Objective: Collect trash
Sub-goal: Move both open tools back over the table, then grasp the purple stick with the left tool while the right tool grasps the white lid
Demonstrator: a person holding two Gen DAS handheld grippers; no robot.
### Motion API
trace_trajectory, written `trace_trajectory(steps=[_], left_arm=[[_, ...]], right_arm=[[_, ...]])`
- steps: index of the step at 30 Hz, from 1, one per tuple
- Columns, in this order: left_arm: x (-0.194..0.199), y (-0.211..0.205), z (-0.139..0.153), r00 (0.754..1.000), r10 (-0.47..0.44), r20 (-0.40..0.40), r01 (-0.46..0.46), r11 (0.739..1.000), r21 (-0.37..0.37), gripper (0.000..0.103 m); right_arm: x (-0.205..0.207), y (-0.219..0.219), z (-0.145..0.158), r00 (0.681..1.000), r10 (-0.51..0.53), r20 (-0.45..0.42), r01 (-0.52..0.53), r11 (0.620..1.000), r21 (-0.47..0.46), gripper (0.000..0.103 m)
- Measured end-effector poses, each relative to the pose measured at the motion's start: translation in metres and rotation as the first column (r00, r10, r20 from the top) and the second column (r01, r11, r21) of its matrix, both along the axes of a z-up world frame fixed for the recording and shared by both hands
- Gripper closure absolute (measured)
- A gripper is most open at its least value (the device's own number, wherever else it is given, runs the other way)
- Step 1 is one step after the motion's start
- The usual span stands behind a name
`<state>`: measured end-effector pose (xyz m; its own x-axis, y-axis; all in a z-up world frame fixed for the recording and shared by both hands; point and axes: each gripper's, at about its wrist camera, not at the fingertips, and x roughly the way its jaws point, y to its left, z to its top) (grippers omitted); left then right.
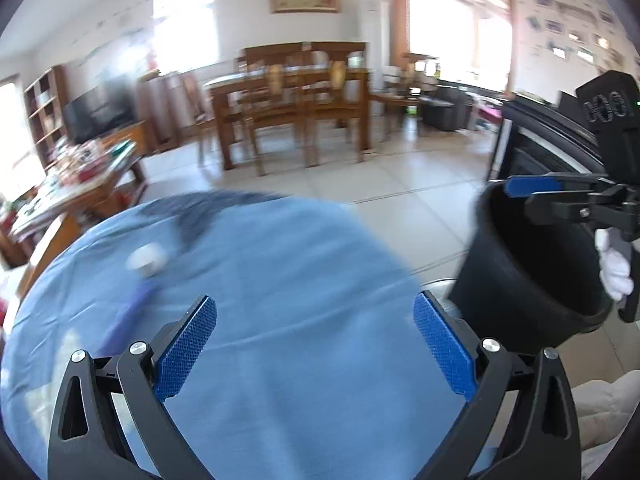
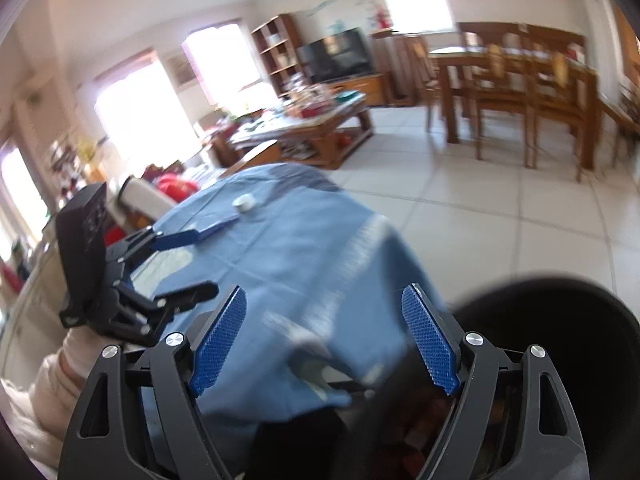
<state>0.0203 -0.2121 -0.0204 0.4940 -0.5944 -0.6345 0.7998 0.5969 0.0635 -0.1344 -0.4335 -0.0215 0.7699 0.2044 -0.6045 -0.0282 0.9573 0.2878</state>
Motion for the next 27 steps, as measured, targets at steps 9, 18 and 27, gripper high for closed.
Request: trace_trajectory(steps=[9,18,27], left_arm=[[0.089,0.066,-0.012,0.989,0.121,-0.086,-0.117,0.992,0.056,0.005],[0.125,0.075,-0.034,0.980,0.094,-0.175,-0.078,0.992,0.096,0.025],[0.131,0.078,-0.039,0.978,0.109,-0.175,-0.093,0.991,0.099,0.058]], right_arm=[[0.135,0.086,0.002,0.983,0.176,-0.057,-0.181,0.978,-0.101,0.023],[0.251,0.143,-0.019,0.955,0.273,-0.119,-0.291,0.938,-0.186,0.036],[0.322,0.160,-0.049,0.943,0.287,-0.169,-0.318,0.927,-0.200,0.043]])
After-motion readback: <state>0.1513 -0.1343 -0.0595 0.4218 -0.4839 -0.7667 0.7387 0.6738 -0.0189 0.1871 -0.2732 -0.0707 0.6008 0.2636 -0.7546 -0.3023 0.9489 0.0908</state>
